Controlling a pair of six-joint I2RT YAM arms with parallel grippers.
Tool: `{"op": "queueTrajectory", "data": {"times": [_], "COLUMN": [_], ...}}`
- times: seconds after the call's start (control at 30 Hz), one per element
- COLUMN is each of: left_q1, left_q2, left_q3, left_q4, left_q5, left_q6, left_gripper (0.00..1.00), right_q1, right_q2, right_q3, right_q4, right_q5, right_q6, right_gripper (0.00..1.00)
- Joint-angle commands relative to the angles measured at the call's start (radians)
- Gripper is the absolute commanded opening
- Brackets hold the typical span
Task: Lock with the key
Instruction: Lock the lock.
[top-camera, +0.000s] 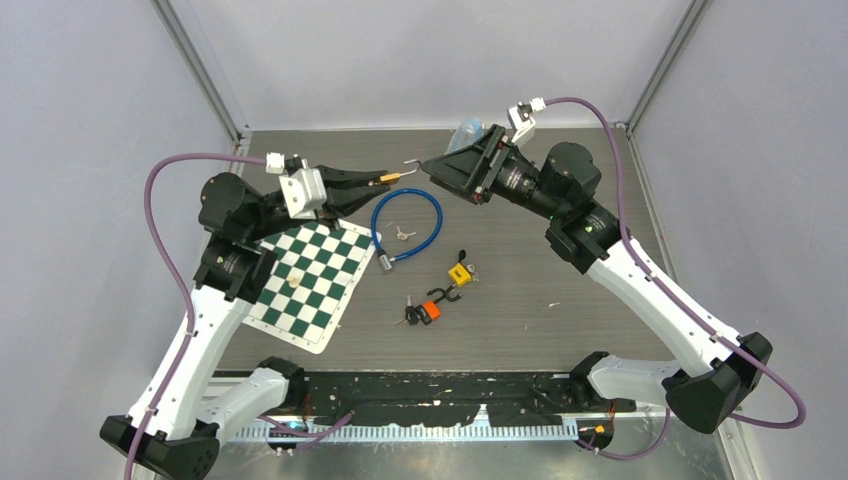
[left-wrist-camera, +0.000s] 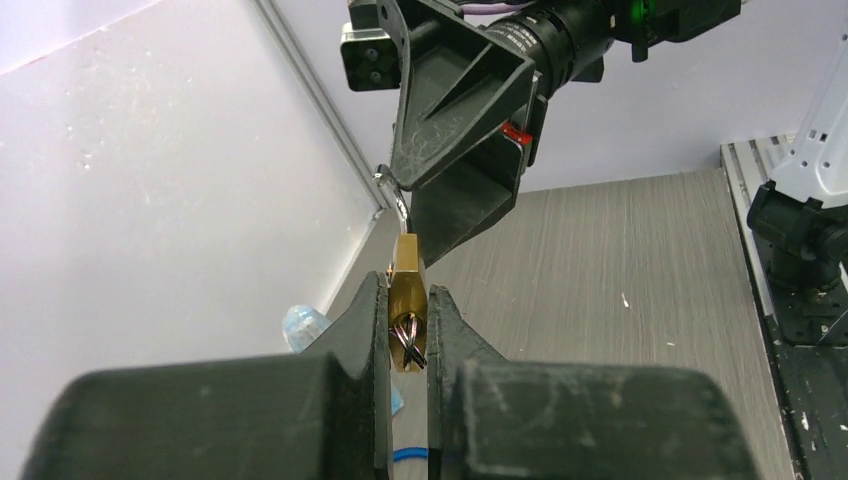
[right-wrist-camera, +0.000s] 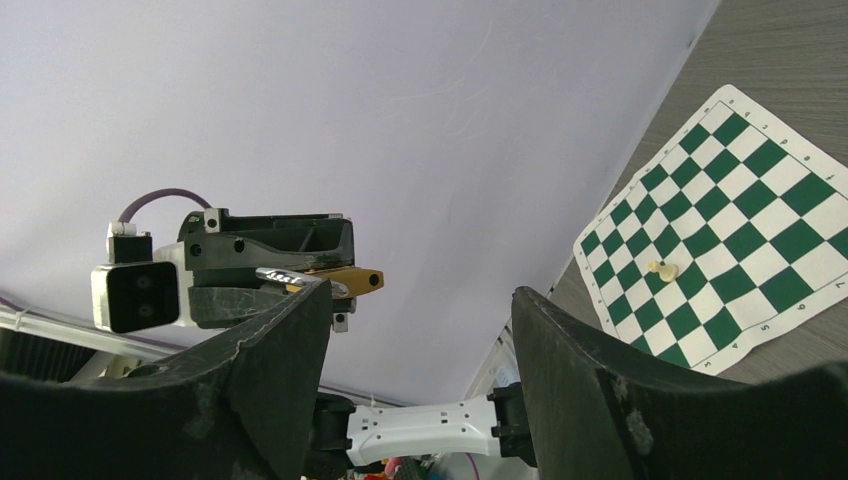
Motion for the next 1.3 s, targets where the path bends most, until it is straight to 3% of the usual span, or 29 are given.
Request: {"op": "queueTrajectory", "data": {"times": [0.0, 0.3, 0.47, 0.6, 1.0, 1.03, 1.1, 1.13, 1.2, 1.27], "left_q1": [0.002, 0.002, -0.002, -0.004, -0.004, -0.004, -0.004, -0.004, -0.004, -0.004], "left_q2": [0.007, 0.031, 0.039, 0.034, 0.011, 0.011, 0.010, 0.008, 0.006, 0.001], "left_q3": [0.028, 0.035, 0.046, 0.044, 0.012, 0.011, 0.012, 0.010, 0.008, 0.008], "left_q4": [0.031, 0.023, 0.048, 0.069, 0.091, 0.093, 0.090, 0.085, 0.075, 0.057], "left_q5": [0.057, 0.064, 0.063, 0.088, 0.076, 0.068, 0.046, 0.033, -0.006, -0.069], "left_q6": [0.109, 0.136, 0.071, 0.001, 0.008, -0.006, -0.046, -0.071, -0.157, -0.274], "left_gripper": [0.00, 0.00, 0.00, 0.00, 0.00, 0.00, 0.00, 0.00, 0.00, 0.00], "right_q1": [0.004, 0.002, 0.002, -0.002, -0.008, -0.011, -0.022, -0.033, -0.049, -0.064], "right_q2": [-0.002, 0.011, 0.043, 0.057, 0.093, 0.086, 0.062, 0.050, 0.011, -0.039], "right_q3": [0.051, 0.008, 0.054, 0.094, 0.116, 0.118, 0.115, 0.099, 0.068, 0.038], "right_q4": [0.106, 0.224, 0.152, 0.032, -0.122, -0.130, -0.125, -0.113, -0.067, 0.009], "right_q5": [-0.052, -0.067, -0.091, -0.071, -0.084, -0.080, -0.061, -0.042, -0.014, 0.001], "right_q6": [0.025, 0.109, 0.016, -0.106, -0.090, -0.113, -0.132, -0.137, -0.149, -0.166], "right_gripper": [0.73, 0.73, 0.71, 0.52, 0.35, 0.37, 0.48, 0.59, 0.69, 0.72]}}
